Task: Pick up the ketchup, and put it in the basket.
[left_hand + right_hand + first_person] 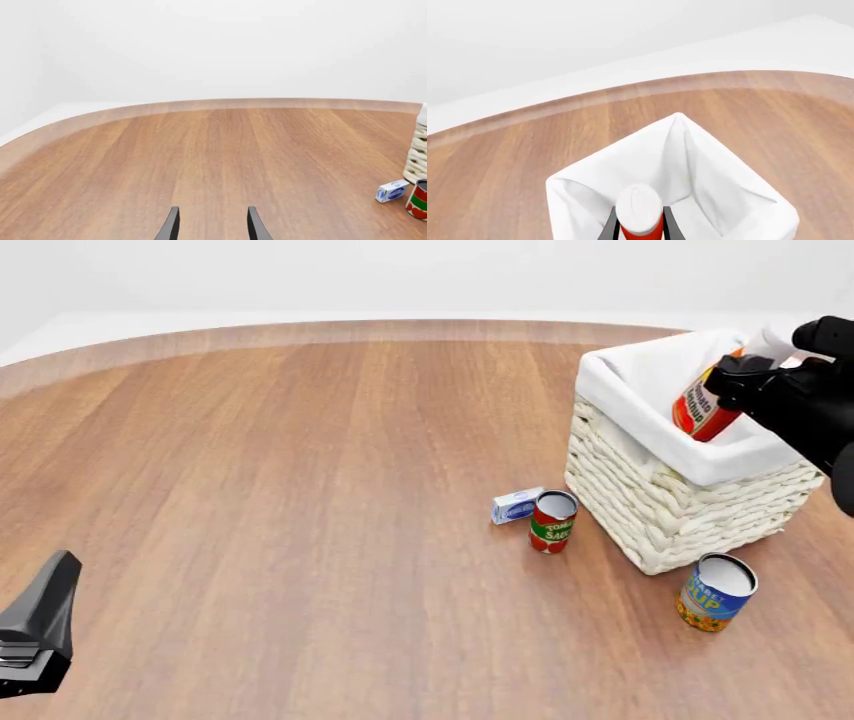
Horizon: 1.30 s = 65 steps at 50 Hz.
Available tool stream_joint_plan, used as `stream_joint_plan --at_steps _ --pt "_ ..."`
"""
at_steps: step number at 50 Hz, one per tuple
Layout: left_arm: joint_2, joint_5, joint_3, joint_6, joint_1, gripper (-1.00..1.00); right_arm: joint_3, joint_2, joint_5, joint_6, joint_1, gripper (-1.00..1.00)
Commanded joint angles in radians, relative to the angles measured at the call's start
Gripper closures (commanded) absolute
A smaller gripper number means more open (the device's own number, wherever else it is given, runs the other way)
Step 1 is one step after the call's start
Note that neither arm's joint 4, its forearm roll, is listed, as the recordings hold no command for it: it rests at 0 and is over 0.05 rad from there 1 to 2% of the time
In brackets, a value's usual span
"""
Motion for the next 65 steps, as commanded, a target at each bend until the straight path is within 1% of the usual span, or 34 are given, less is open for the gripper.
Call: stream_joint_plan --at_steps 1,17,18,31,33,45,57,65 --pt "0.000 0.000 0.000 0.000 0.000 -1.00 -0.003 -0.005 -0.002 0.017 0.001 1.00" --pt "0.000 0.000 0.000 0.000 0.000 -1.00 -0.012 -0.001 0.005 0.017 0.000 1.00" --pt "0.000 0.000 0.000 0.000 0.000 -1.00 -0.014 0.000 0.006 0.016 0.003 -1.00" --pt "0.000 0.000 0.000 0.000 0.000 -1.00 -0.024 -0.001 0.016 0.016 0.002 -1.00" --pt "0.000 0.000 0.000 0.000 0.000 -1.00 -0.023 -0.003 0.017 0.024 0.004 -1.00" --pt "0.000 0.000 0.000 0.000 0.000 -1.00 -0.005 -0.002 -0.003 0.030 0.007 -1.00" --pt "0.000 0.000 0.000 0.000 0.000 -1.00 0.015 -0.048 -0.003 0.036 0.011 -1.00" --pt "0.000 0.000 0.000 0.000 0.000 -1.00 0.026 -0.090 0.003 0.046 0.032 -1.00"
